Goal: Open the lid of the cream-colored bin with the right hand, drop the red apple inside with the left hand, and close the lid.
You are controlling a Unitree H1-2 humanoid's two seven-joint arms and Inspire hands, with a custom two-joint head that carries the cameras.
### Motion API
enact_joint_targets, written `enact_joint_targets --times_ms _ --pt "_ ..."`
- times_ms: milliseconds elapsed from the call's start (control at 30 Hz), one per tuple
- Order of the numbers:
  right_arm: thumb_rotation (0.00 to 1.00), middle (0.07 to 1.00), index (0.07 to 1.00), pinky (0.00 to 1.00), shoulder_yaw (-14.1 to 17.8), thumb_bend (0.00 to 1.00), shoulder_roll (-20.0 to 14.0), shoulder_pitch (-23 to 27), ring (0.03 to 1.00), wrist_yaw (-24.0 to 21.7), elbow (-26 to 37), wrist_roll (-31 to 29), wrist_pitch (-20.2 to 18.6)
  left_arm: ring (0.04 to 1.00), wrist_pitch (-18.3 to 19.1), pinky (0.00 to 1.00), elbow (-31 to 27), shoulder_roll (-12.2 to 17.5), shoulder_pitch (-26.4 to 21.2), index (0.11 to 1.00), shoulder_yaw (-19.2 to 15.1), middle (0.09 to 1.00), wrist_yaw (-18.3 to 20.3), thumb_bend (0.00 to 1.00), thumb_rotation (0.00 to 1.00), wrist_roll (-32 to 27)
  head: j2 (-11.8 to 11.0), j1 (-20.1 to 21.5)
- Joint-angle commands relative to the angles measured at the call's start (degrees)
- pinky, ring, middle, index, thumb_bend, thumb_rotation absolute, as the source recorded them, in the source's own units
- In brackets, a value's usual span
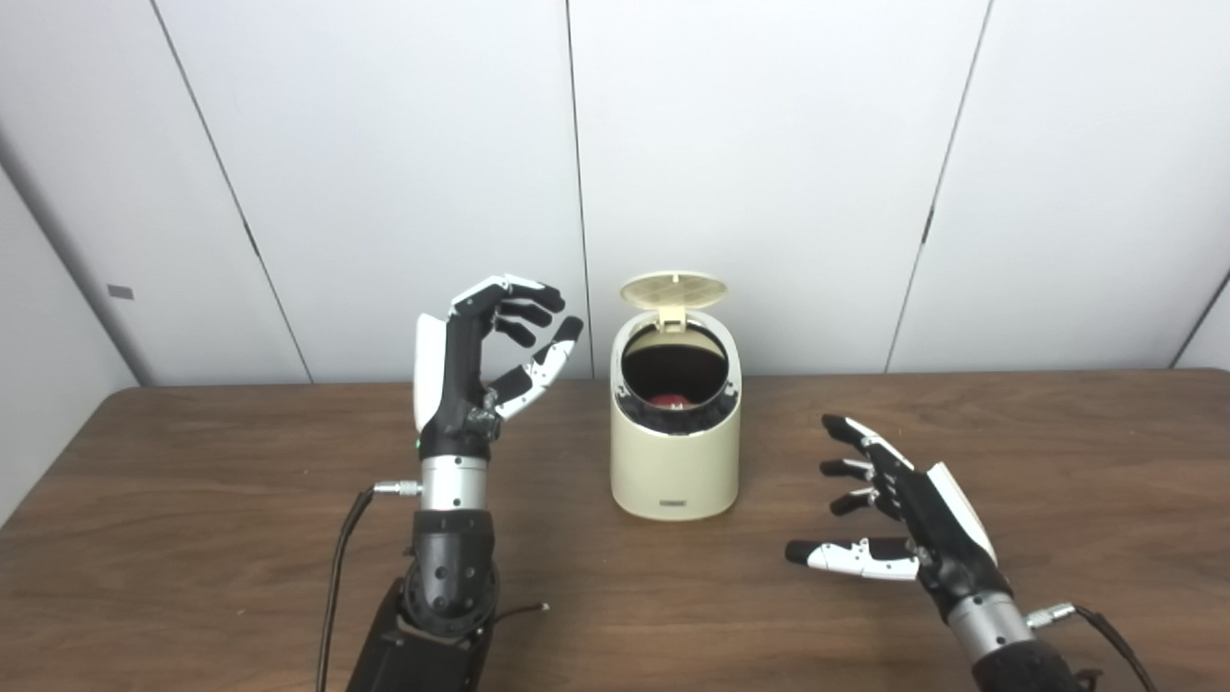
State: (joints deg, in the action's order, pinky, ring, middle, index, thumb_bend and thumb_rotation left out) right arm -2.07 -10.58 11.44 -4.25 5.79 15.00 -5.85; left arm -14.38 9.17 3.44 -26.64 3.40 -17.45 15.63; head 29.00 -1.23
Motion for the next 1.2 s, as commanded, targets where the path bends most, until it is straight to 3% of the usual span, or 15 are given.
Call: enact_joint_targets --times_ms 0,67,167,233,333,500,800,1000,1167 --pt "0.18 0.903 0.874 0.6 0.6 0.59 -0.9 3.6 0.774 1.0 1.3 -0.2 3.4 0.575 0.9 0.46 -3.2 1.1 -0.7 0.498 -1.0 0.654 2.6 0.5 0.08 -2.6 0.0 -0.1" --pt "0.17 0.898 0.87 0.6 0.7 0.59 -1.4 4.6 0.769 1.0 0.9 -0.2 3.9 0.578 1.6 0.47 -3.9 1.6 0.2 0.498 -1.7 0.657 4.2 0.5 0.08 -3.7 -0.1 -0.1" --pt "0.22 0.897 0.868 0.62 0.6 0.59 -2.2 6.5 0.776 0.8 0.6 0.9 3.4 0.582 2.3 0.47 -4.3 2.1 1.6 0.499 -2.8 0.663 6.6 0.5 0.07 -6.0 -0.1 0.1" --pt "0.32 0.886 0.865 0.63 0.4 0.6 -2.7 8.4 0.785 0.5 1.0 2.0 1.7 0.587 2.5 0.47 -4.3 2.6 2.6 0.499 -3.2 0.668 8.2 0.5 0.07 -7.4 -0.2 0.0" --pt "0.33 0.881 0.859 0.65 0.3 0.61 -3.4 12.1 0.797 -0.5 -0.2 1.0 2.2 0.601 3.3 0.48 -4.0 2.9 4.6 0.499 -3.6 0.678 9.8 0.5 0.07 -8.6 -0.3 0.1" --pt "0.35 0.893 0.848 0.66 -0.2 0.66 -4.5 17.6 0.821 -1.8 -2.2 0.6 2.7 0.583 3.4 0.48 -2.3 2.7 7.7 0.498 -3.7 0.67 10.8 0.5 0.07 -8.4 -0.4 0.1" --pt "0.35 0.865 0.835 0.63 -2.8 0.63 -5.5 25.5 0.795 -4.1 -0.4 4.9 -3.3 0.555 3.3 0.46 1.8 1.6 13.3 0.498 -3.4 0.635 12.8 0.5 0.05 -9.8 -0.5 0.0" --pt "0.46 0.817 0.817 0.63 -6.2 0.64 -5.9 30.4 0.791 -5.6 -2.0 8.4 -3.4 0.492 0.2 0.4 7.5 0.8 14.5 0.496 -3.6 0.576 11.8 0.5 0.05 -8.7 -0.6 -0.2" --pt "0.54 0.84 0.812 0.73 -8.8 0.62 -6.7 33.2 0.845 -7.7 -3.0 11.2 -4.1 0.508 -0.9 0.41 9.5 0.4 14.8 0.496 -3.3 0.579 11.5 0.5 0.05 -7.6 -0.7 -0.4"
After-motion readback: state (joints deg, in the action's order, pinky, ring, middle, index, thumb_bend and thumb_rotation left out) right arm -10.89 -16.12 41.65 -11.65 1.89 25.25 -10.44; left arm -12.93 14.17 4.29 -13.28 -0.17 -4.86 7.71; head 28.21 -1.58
